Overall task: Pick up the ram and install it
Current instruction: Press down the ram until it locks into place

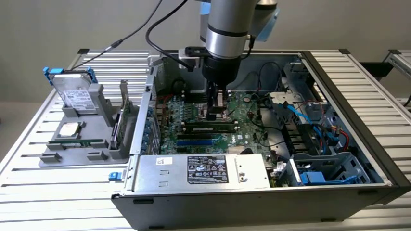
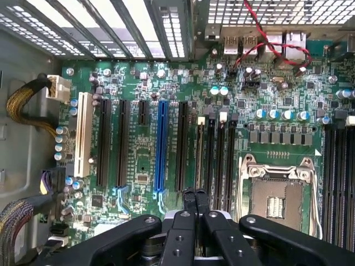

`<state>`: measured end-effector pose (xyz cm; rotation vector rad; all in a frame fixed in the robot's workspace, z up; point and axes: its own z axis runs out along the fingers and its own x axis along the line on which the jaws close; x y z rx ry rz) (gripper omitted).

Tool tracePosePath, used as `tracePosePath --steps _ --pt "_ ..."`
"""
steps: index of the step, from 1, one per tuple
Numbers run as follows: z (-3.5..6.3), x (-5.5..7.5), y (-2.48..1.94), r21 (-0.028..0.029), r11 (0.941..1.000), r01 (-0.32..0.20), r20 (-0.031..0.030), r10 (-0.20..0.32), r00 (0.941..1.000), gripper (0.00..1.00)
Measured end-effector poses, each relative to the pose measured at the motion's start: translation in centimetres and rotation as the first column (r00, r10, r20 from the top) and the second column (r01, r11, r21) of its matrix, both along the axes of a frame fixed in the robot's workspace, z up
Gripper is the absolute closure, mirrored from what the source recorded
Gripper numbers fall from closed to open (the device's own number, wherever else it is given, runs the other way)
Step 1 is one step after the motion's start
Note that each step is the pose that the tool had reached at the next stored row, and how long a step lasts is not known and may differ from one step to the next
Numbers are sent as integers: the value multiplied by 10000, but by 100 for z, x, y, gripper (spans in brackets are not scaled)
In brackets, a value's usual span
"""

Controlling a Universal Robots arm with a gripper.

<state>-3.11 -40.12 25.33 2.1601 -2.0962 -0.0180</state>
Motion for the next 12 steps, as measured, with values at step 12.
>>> tracePosePath --steps 12 --pt "0 90 -7 4 10000 0 0 0 10000 90"
